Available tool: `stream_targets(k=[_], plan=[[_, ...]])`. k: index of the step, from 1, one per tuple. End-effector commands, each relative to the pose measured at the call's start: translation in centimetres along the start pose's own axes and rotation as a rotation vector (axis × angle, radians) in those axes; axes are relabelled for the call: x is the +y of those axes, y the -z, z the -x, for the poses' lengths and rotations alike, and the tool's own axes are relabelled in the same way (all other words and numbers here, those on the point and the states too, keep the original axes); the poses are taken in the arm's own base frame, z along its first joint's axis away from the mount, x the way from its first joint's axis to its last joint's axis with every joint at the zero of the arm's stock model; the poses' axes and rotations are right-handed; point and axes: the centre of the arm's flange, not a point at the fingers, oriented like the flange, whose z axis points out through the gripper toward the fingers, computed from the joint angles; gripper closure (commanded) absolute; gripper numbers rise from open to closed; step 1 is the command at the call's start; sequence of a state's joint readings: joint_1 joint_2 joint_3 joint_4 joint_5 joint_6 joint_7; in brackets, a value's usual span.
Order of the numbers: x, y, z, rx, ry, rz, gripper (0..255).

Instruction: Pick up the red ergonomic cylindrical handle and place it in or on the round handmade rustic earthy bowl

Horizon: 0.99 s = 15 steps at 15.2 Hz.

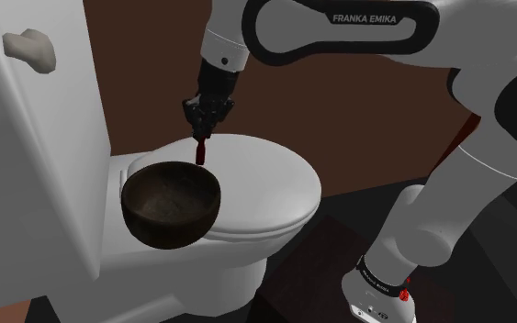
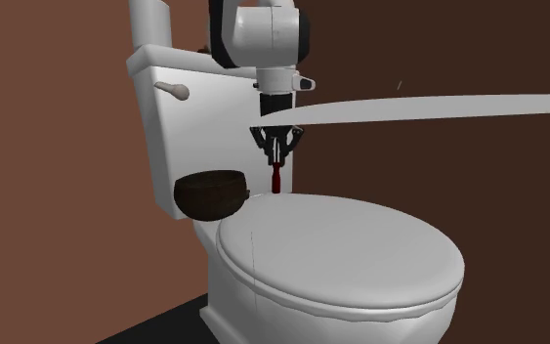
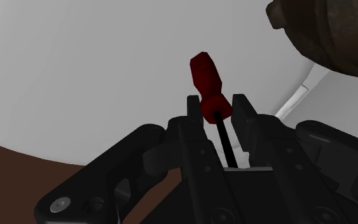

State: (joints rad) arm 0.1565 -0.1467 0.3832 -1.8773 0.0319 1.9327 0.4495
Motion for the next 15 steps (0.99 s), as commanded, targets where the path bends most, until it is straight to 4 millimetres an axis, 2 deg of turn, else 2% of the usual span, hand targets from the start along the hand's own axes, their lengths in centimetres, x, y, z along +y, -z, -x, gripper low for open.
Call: stream_targets(k=[1,15], plan=[[0.0,1.0,-0.2,0.0,0.0,0.0,255],[-0.5,8.2,-1.6,0.0,0.0,0.0,255]])
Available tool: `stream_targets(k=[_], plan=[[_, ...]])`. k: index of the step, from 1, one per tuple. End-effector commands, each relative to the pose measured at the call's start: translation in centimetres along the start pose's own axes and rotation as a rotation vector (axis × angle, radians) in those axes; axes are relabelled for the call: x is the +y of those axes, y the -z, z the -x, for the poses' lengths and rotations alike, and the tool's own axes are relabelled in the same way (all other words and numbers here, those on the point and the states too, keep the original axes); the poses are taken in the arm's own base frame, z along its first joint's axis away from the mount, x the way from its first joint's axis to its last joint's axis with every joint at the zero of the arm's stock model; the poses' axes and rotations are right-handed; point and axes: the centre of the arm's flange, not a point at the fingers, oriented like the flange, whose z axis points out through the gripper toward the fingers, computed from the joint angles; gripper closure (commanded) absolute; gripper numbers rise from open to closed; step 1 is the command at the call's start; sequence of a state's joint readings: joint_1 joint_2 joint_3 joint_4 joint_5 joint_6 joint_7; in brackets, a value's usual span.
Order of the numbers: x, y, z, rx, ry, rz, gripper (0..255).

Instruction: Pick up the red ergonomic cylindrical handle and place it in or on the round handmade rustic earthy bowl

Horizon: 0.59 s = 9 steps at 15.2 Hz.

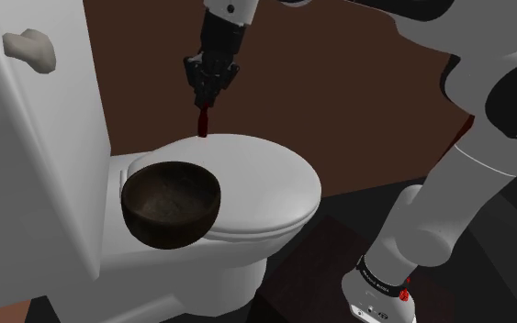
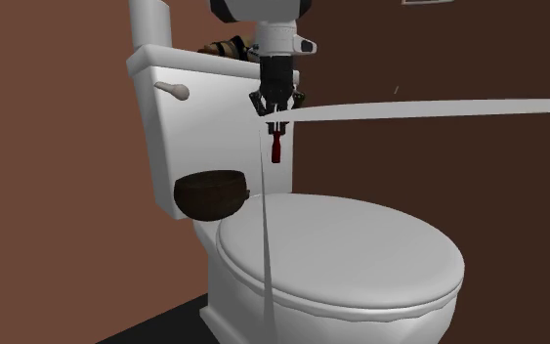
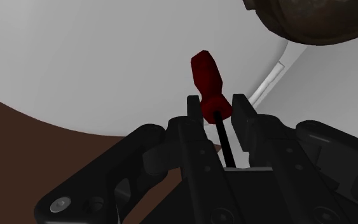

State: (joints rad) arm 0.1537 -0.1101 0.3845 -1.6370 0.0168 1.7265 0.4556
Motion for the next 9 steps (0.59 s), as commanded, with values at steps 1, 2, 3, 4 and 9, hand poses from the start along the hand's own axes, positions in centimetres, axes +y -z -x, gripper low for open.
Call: stream_targets(k=[1,2,3,4,9], plan=[[-0.1,1.0,-0.2,0.0,0.0,0.0,255],[-0.1,1.5,-0.3,0.0,0.0,0.0,255],[-0.2,2.1,-0.4,0.0,0.0,0.0,255],[-0.2,2.6,-0.5,0.0,0.0,0.0,255],[-0.4,5.2,-1.0,0.0,0.0,0.0,255]])
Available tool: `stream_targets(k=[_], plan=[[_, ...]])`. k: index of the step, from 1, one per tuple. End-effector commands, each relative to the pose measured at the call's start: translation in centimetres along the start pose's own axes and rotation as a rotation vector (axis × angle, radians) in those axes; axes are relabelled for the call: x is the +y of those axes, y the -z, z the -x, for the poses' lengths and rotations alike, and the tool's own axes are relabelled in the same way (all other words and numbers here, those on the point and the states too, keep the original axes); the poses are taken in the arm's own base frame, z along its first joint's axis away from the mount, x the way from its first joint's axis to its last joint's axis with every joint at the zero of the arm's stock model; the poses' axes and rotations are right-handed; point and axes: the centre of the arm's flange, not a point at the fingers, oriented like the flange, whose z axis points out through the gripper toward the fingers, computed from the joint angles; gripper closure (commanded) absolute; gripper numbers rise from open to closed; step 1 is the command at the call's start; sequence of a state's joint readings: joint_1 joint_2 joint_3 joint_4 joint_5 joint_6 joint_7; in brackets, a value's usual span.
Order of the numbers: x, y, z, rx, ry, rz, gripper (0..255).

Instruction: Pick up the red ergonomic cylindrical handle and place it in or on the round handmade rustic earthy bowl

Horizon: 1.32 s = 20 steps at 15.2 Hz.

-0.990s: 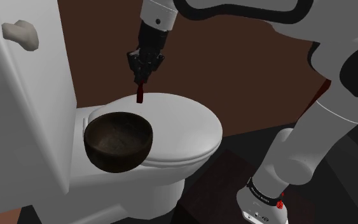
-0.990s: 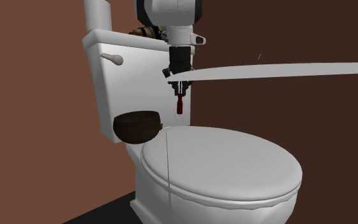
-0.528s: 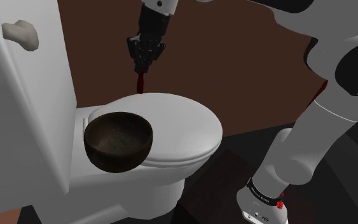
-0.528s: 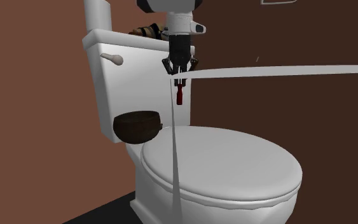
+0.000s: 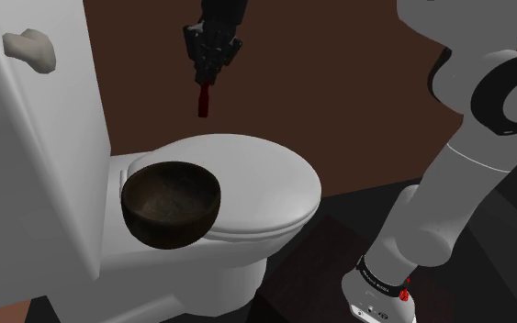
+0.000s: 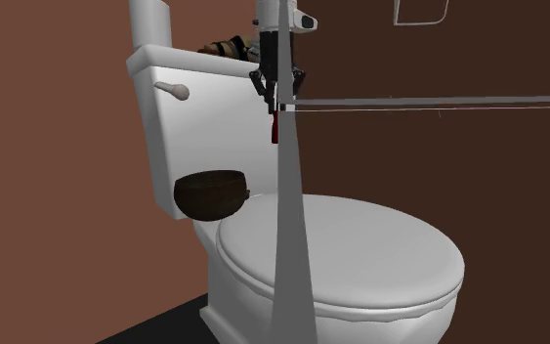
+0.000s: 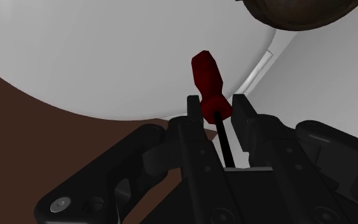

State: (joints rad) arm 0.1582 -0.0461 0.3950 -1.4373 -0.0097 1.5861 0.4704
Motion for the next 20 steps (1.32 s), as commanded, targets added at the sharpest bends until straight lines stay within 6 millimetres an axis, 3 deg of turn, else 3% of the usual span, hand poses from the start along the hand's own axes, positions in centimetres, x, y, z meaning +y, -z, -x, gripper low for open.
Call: stream_targets(k=[1,2,14,20], plan=[[-0.1,0.9,0.0,0.0,0.0,0.0,255],[-0.1,1.0,-0.1,0.0,0.0,0.0,255],[-13.8,2.9,7.5,0.0,0.0,0.0,255],[-13.6,-0.2,8.1,0.0,0.0,0.0,255]])
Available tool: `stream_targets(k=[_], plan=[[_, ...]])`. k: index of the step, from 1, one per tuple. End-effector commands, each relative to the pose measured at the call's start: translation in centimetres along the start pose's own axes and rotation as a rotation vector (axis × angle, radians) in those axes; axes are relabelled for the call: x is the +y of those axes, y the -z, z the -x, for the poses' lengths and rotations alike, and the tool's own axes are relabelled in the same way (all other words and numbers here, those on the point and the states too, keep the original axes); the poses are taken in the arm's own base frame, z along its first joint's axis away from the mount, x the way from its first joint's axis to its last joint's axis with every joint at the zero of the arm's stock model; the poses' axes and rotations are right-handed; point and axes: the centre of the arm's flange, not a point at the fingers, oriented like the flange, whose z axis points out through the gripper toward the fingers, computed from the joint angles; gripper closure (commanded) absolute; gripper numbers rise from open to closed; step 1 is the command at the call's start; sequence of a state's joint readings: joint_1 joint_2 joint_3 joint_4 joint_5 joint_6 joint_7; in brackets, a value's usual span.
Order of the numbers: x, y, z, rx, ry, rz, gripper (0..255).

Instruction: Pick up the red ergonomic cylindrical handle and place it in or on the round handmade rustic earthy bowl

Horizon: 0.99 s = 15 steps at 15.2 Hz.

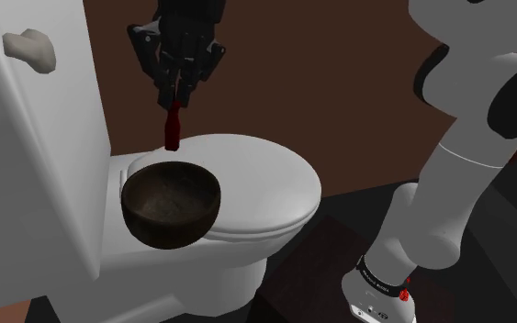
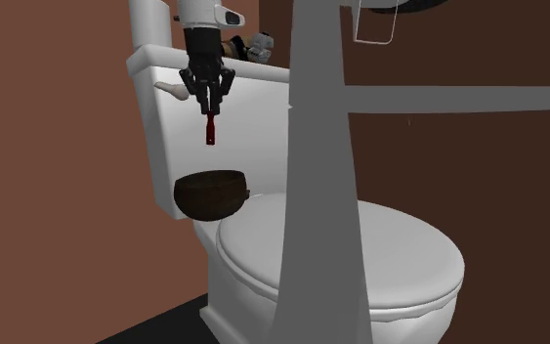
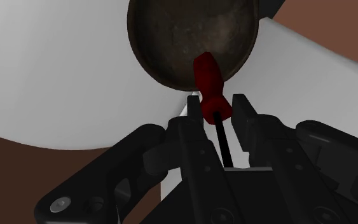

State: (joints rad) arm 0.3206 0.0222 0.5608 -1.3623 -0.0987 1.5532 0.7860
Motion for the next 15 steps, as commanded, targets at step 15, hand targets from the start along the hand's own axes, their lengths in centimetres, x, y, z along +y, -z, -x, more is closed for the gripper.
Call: stream_targets(k=[15], plan=[[0.5,-5.7,1.1,0.0,-0.001,0.0,255]])
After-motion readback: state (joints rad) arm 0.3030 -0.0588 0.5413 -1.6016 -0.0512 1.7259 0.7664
